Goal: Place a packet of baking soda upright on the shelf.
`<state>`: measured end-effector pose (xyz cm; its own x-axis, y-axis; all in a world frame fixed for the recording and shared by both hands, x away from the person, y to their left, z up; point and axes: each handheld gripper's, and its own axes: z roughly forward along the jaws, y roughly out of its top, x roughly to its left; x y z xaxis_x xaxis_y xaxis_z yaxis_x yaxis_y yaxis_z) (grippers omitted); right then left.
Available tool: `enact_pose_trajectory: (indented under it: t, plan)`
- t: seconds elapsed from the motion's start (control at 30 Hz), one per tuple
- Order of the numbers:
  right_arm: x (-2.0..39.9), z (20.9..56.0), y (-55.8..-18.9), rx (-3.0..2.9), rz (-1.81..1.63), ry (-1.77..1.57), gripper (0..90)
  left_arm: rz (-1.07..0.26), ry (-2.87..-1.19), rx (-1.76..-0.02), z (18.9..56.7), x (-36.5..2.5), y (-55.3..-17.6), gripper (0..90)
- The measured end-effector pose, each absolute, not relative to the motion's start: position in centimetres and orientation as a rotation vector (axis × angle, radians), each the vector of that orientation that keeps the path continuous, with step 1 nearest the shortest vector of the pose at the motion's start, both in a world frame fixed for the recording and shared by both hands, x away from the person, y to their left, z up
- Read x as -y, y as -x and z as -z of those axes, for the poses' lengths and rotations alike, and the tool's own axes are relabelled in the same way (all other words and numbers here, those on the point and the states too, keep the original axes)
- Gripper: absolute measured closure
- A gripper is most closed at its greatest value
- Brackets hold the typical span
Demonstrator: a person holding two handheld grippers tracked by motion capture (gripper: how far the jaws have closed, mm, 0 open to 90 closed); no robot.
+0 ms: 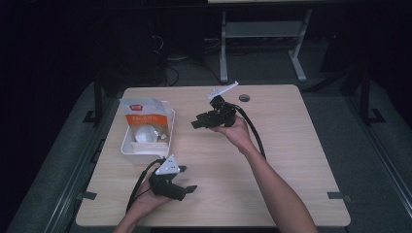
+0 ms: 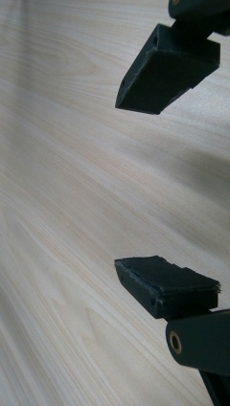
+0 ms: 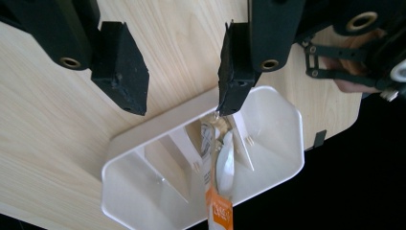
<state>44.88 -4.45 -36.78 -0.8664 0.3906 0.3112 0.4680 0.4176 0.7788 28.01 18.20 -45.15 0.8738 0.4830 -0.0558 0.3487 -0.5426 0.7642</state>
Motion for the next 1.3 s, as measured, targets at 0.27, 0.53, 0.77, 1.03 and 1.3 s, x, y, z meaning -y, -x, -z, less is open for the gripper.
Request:
enact_pose_trajectory:
  t: [0.27, 0.53, 0.77, 1.03, 1.3]
  plan:
    - [7.0, 36.9, -44.2, 2.559, 1.470, 0.820, 49.8, -0.202, -2.199, -0.602, 45.2, -18.1, -28.0, 20.1]
    - [9.9, 37.4, -43.1, 2.551, 1.496, 0.873, 47.7, -0.200, -2.202, -0.602, 45.2, -18.0, -28.0, 19.7]
    - [12.2, 37.5, -42.3, 2.533, 1.509, 0.918, 45.0, -0.201, -2.205, -0.602, 45.3, -18.0, -28.0, 19.5]
    - [14.3, 37.7, -41.3, 2.528, 1.495, 0.957, 41.7, -0.200, -2.206, -0.604, 45.2, -18.0, -28.0, 19.4]
    - [16.0, 37.8, -40.3, 2.530, 1.504, 0.984, 41.5, -0.199, -2.206, -0.607, 45.2, -17.9, -28.0, 19.1]
